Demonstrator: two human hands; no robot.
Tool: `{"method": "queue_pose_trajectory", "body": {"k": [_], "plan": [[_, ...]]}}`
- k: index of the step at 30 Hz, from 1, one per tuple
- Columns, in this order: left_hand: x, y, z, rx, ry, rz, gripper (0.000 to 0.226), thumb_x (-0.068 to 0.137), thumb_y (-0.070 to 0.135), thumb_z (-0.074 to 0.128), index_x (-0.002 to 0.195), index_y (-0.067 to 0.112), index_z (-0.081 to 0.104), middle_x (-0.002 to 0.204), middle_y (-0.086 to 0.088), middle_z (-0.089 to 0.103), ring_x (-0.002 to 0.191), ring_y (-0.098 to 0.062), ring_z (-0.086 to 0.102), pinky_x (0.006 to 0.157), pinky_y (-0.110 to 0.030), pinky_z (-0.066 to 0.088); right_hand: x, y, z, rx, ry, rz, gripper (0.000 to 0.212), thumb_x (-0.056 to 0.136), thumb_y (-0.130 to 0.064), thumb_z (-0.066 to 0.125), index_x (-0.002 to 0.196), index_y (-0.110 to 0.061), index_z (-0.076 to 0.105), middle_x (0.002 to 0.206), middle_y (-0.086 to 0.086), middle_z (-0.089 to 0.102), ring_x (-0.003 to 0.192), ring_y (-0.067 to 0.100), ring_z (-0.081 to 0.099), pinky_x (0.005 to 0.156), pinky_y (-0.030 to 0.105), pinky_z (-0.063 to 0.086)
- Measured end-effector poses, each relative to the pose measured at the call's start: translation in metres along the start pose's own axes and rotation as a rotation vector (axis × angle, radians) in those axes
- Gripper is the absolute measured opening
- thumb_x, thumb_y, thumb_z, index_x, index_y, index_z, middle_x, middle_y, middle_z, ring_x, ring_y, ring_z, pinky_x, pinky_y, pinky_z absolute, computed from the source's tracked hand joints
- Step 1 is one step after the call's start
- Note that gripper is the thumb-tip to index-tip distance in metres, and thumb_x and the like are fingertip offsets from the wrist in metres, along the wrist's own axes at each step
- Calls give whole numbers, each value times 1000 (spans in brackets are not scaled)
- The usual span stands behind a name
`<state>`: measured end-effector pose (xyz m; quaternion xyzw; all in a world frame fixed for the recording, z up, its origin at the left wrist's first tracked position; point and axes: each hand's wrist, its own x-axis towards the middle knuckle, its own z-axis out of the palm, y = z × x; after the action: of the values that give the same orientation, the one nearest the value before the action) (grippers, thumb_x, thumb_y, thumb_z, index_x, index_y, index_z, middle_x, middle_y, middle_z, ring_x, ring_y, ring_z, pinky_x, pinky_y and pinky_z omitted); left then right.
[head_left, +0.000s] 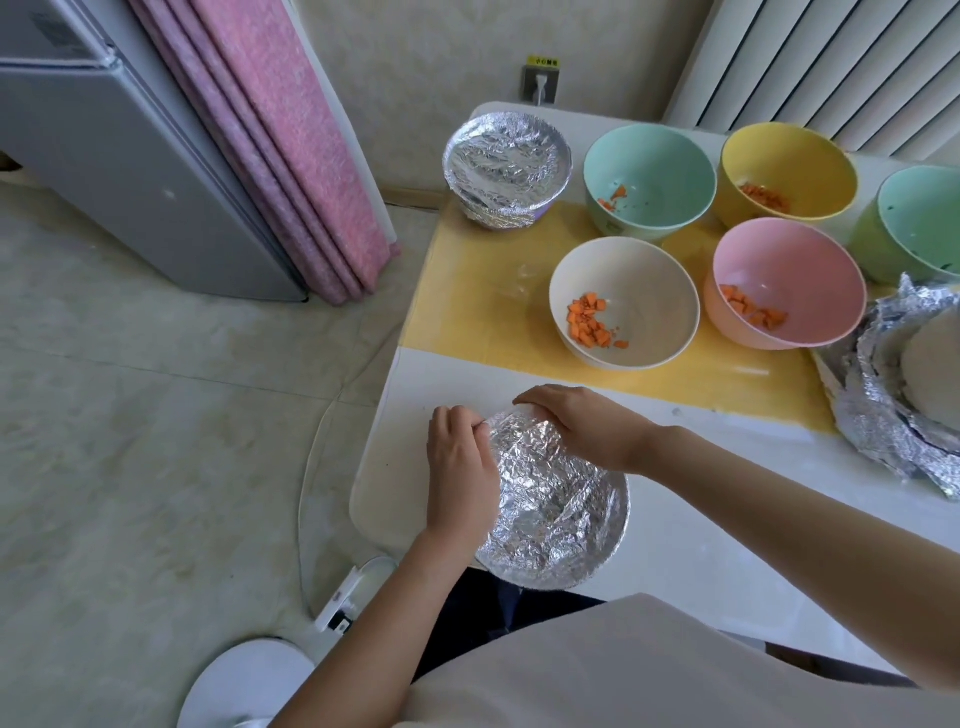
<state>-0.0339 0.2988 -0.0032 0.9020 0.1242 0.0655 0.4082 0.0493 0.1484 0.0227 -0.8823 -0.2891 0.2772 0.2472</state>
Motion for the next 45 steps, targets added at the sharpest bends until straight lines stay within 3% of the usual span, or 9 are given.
{"method": "queue_pose_trajectory", "body": {"k": [3,6,11,18,23,28,33,37,45], "plan": [[3,-3,-3,-91,-36,-70,9,96,6,42,99,6,51,104,-6,47,88,-16,46,81,-27,39,4,1,2,-4,32,36,52,85,10,38,130,-13,51,126,5,60,114,24,56,96,34,42],[9,-3,-4,-56,-159,-89,30,99,10,36,124,9,53,113,-8,60,99,-20,56,78,-14,36,9,5,7,-16,88,51,57,81,15,37,128,-14,54,120,7,64,106,26,60,90,37,46],[7,-3,-4,10,-114,-71,33,97,2,37,120,12,58,97,-10,67,90,-25,61,70,-24,41,9,5,10,-71,97,72,62,72,17,39,125,-13,53,107,10,65,85,28,59,70,34,46],[2,-2,-1,7,-21,-92,25,98,6,38,116,7,55,101,-11,67,90,-27,60,69,-24,38,25,-4,1,-152,-3,-34,51,86,11,40,127,-16,55,120,5,62,104,25,60,84,33,47],[2,-3,0,24,-17,-67,21,98,8,39,111,8,55,93,-11,66,81,-31,59,64,-36,41,27,-10,1,-184,13,-23,64,74,17,38,127,-15,55,116,8,65,98,26,62,72,27,43],[2,-4,-1,7,-8,-102,21,98,10,41,107,9,59,80,-7,63,74,-30,56,60,-28,28,27,-13,7,-240,33,-3,61,76,14,40,128,-16,51,115,8,65,93,29,62,75,40,51],[-4,-1,-2,-88,26,-144,21,95,3,45,110,5,60,103,-4,56,91,-19,54,75,-11,31,25,-17,9,-293,41,31,58,79,12,40,130,-15,48,118,6,62,94,27,60,68,32,44],[-5,1,-1,-65,56,-154,22,92,-3,47,107,4,61,100,-7,60,88,-21,54,73,-14,30,30,-27,7,-303,-38,-52,59,81,12,40,133,-16,47,124,6,59,106,27,58,79,34,45],[-2,-3,0,-25,37,-62,28,89,-6,48,108,8,63,97,-4,63,82,-19,59,73,-24,44,30,-28,3,-307,-124,-16,51,82,9,39,129,-10,49,116,11,61,100,29,58,75,35,45]]}}
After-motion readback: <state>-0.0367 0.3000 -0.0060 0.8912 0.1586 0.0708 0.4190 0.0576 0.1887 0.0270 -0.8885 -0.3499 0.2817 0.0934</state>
